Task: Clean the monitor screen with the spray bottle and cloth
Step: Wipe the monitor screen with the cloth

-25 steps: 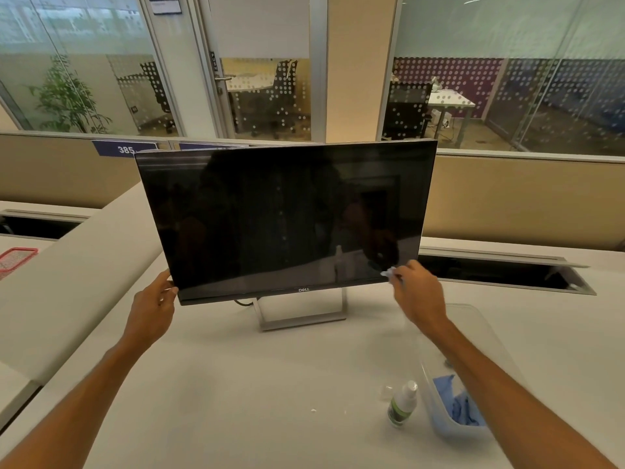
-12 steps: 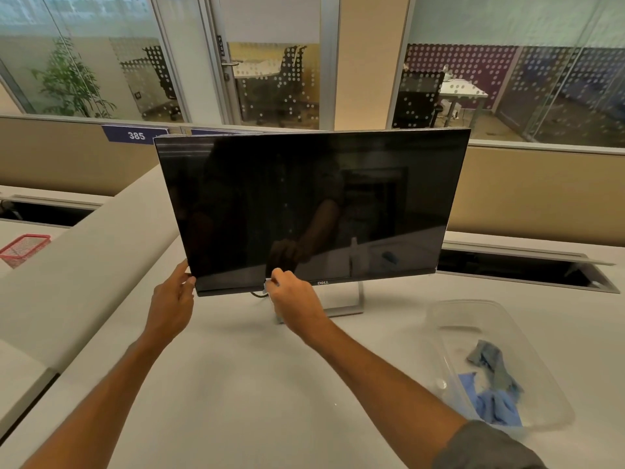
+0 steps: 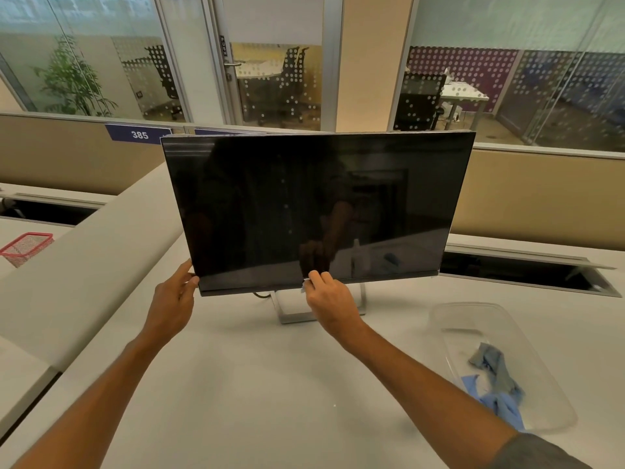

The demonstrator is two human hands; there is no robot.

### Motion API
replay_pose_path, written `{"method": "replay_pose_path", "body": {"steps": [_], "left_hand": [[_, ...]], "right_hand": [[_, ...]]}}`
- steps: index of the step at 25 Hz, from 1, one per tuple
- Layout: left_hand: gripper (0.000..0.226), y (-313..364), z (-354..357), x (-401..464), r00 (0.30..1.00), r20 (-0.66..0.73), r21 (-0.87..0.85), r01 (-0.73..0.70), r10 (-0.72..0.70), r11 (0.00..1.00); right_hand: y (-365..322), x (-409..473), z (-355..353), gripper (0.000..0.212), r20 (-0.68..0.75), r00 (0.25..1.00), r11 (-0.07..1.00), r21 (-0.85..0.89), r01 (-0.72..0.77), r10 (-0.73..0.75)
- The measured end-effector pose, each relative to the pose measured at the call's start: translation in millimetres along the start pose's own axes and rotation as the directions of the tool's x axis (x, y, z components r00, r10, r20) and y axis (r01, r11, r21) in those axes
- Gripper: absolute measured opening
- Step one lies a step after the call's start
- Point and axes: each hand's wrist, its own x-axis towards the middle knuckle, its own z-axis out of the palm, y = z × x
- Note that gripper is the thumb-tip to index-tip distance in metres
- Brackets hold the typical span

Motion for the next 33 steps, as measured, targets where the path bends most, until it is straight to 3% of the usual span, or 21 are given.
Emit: {"method": "replay_pose_path", "body": {"steps": [5,9,14,19,26,33], "left_hand": [[0.046,-2,-1,0,1.000,0.007,0.000,0.015,-0.015,1.000],[0.046,-1,1,0,1.000,0.001,-0.007,0.021,-0.021,1.000],[0.046,-2,2,0,1.000,0.000,-0.009,0.025,-0.025,1.000],[0.046,0,4,1,1.000,-0.003,-0.009,0.025,-0.025,1.000],[0.046,-1,2,1,1.000,0.013,-0.027,0.023,-0.023,0.999],[0.046,1,3,-1,1.000,0.004,-0.046,0.023,-0.023,0.999]], "right_hand": [[40,-19,-10,0.033,0.016,0.993,0.992,-0.039,-0.117,0.118],[56,-30,-9,0.026,0.037,0.947,0.943,0.086,-0.322,0.320],[52,-23,-11,0.023,0.064,0.921,0.909,0.144,-0.390,0.385],[31,-16,-9,0.016,0.032,0.924,0.909,0.168,-0.382,0.382],[-57,19,1,0.017,-0.058,0.961,0.937,0.247,-0.248,0.270],[-124,53,5,0.010,0.054,0.996,0.969,0.233,-0.081,0.071]]}}
